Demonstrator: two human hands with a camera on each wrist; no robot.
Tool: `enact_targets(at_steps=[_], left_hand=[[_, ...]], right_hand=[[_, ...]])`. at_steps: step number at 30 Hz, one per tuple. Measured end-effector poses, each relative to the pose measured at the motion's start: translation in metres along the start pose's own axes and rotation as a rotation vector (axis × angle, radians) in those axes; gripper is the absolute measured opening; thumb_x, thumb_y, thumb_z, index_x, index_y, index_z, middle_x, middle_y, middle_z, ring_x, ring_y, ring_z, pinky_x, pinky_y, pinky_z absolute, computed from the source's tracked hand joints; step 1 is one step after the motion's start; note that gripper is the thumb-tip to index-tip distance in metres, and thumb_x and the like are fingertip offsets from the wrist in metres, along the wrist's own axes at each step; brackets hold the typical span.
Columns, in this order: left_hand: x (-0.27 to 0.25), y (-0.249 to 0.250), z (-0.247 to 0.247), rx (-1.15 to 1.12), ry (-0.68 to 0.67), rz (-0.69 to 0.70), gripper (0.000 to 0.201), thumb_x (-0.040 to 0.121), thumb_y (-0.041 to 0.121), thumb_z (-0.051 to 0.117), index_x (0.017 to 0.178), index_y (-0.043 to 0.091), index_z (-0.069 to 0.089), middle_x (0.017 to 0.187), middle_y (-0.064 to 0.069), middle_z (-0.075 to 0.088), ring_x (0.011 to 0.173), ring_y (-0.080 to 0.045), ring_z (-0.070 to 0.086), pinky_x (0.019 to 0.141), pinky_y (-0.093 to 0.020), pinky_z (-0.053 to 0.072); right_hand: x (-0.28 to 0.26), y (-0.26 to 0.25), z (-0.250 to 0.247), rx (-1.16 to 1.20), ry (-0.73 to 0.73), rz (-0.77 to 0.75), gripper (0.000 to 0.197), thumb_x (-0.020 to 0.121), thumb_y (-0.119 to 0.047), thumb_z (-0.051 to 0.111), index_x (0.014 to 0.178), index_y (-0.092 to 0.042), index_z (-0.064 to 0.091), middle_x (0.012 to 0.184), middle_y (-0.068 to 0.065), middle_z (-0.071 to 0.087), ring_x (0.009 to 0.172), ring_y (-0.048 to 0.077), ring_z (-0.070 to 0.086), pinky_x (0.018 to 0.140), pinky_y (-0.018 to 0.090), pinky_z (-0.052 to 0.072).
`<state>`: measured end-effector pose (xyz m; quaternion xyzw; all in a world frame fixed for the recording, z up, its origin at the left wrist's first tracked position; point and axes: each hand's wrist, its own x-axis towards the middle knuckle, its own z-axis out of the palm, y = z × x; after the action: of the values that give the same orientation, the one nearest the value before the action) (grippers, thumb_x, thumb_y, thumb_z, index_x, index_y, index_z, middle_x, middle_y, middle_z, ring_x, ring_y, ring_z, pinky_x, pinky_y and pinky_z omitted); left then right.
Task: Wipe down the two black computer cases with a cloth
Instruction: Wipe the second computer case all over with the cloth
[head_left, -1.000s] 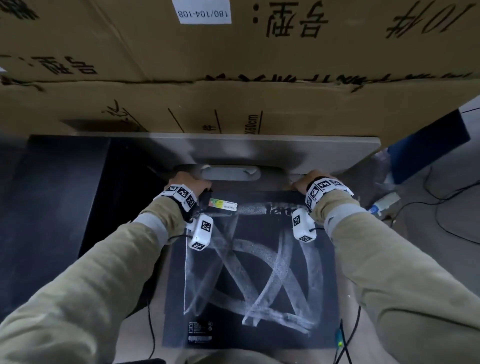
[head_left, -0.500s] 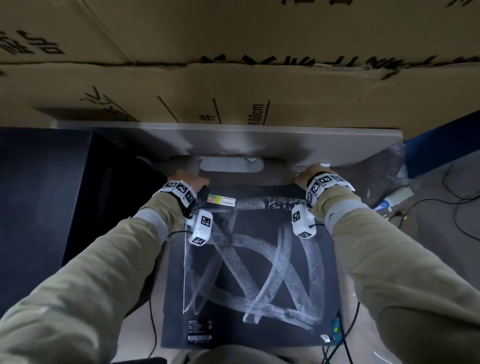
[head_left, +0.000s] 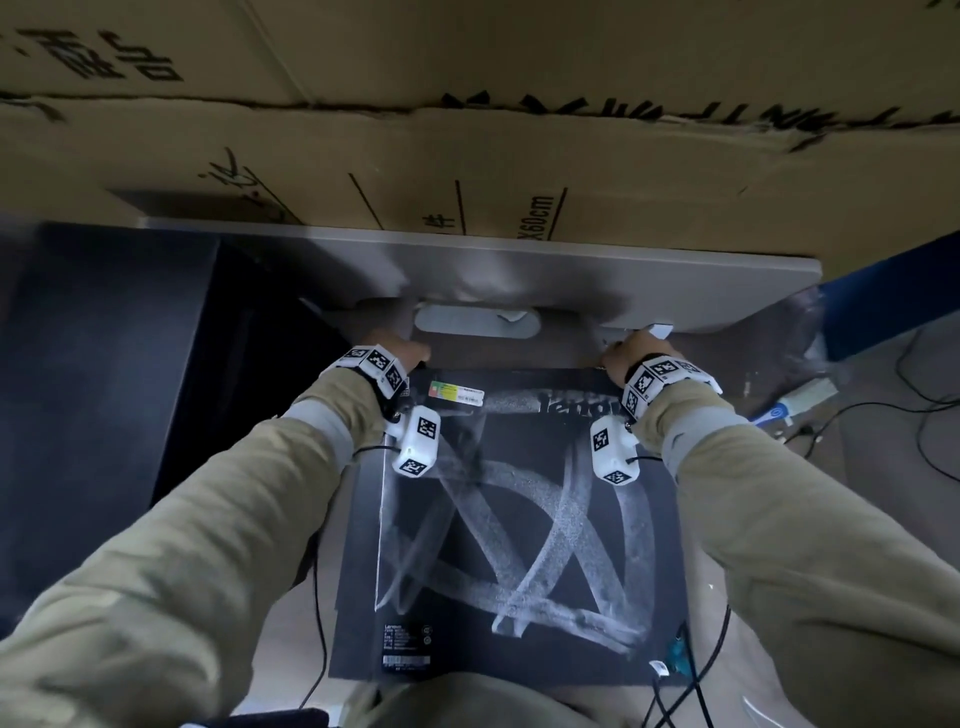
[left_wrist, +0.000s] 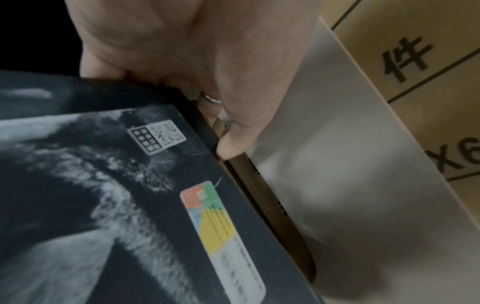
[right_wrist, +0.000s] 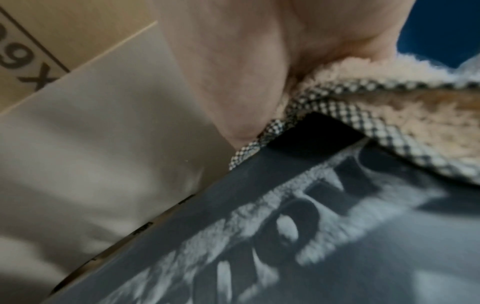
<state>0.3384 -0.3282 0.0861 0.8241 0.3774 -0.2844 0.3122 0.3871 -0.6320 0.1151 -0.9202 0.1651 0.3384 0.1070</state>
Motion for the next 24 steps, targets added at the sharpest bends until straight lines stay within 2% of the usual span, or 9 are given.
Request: enact_targets(at_steps=[2,4,6,7,9,13,17,21,24], left_hand=[[-0.01,-0.004,0.001,-0.055,-0.008,0.012,0.025,0.085,0.034,0.069,0.091,0.012,0.057,0.093,-0.008,0.056,0.084,-0.024,0.051,0.077,-0.03,0.043],[-0.02,-0.01,0.004,-0.138,-0.022,0.023,0.036,0.068,0.035,0.07,0.081,0.003,0.062,0.079,-0.009,0.06,0.07,-0.025,0.055,0.067,-0.029,0.044],[-0.02,-0.022,0.012,-0.236,0.024,0.06,0.07,0.045,0.04,0.066,0.096,-0.007,0.062,0.078,-0.011,0.065,0.068,-0.025,0.06,0.065,-0.034,0.05],[-0.022,-0.026,0.016,-0.262,0.045,0.071,0.081,0.043,0.04,0.067,0.109,-0.007,0.06,0.086,-0.012,0.069,0.075,-0.026,0.064,0.072,-0.036,0.055],[-0.032,-0.035,0.019,-0.277,0.069,0.069,0.084,0.052,0.039,0.07,0.124,-0.002,0.053,0.105,-0.013,0.069,0.091,-0.028,0.067,0.082,-0.036,0.057],[-0.066,-0.047,0.018,-0.202,0.063,0.089,0.073,0.057,0.045,0.066,0.114,0.001,0.064,0.104,-0.013,0.071,0.093,-0.03,0.069,0.069,-0.028,0.048],[-0.071,-0.066,0.025,-0.267,0.047,0.114,0.082,0.051,0.051,0.068,0.123,0.011,0.06,0.111,-0.007,0.07,0.1,-0.027,0.068,0.081,-0.03,0.053],[-0.091,-0.079,0.019,-0.331,0.011,0.114,0.065,0.084,0.027,0.071,0.141,0.008,0.046,0.133,-0.007,0.059,0.117,-0.026,0.058,0.09,-0.026,0.042],[-0.096,-0.097,0.019,-0.422,0.004,0.151,0.068,0.091,0.029,0.069,0.147,0.003,0.041,0.145,-0.013,0.051,0.133,-0.03,0.049,0.094,-0.023,0.034]], right_hand=[[-0.007,0.003,0.006,0.048,0.023,-0.039,0.038,0.096,-0.029,0.042,0.13,-0.016,0.052,0.131,0.022,0.058,0.113,0.041,0.059,0.1,0.051,0.048],[-0.017,0.011,0.01,0.116,0.069,-0.105,0.054,0.095,-0.029,0.041,0.148,-0.032,0.033,0.139,0.022,0.05,0.121,0.043,0.053,0.103,0.052,0.046],[-0.026,0.023,0.017,0.15,0.11,-0.153,0.065,0.099,-0.029,0.043,0.154,-0.045,0.014,0.147,0.02,0.039,0.13,0.043,0.044,0.108,0.052,0.04],[-0.031,0.028,0.021,0.153,0.125,-0.179,0.063,0.1,-0.034,0.044,0.155,-0.046,0.014,0.151,0.02,0.034,0.135,0.043,0.039,0.111,0.052,0.035],[-0.036,0.04,0.034,0.135,0.169,-0.22,0.059,0.102,-0.049,0.04,0.156,-0.041,0.018,0.162,0.019,0.019,0.147,0.039,0.021,0.12,0.049,0.02],[-0.044,0.051,0.066,0.141,0.222,-0.228,0.077,0.1,-0.064,0.03,0.161,-0.028,0.001,0.168,0.012,-0.011,0.155,0.026,-0.01,0.125,0.043,-0.004],[-0.052,0.039,0.095,0.105,0.287,-0.244,0.082,0.099,-0.064,0.031,0.161,-0.022,-0.003,0.167,0.013,-0.014,0.154,0.025,-0.015,0.124,0.043,-0.011],[-0.066,0.004,0.119,0.064,0.297,-0.323,0.084,0.099,-0.064,0.032,0.161,-0.021,-0.003,0.167,0.013,-0.014,0.154,0.027,-0.016,0.123,0.043,-0.012],[-0.077,-0.027,0.134,0.036,0.299,-0.398,0.085,0.098,-0.066,0.032,0.161,-0.02,-0.003,0.167,0.014,-0.013,0.154,0.028,-0.014,0.123,0.043,-0.012]])
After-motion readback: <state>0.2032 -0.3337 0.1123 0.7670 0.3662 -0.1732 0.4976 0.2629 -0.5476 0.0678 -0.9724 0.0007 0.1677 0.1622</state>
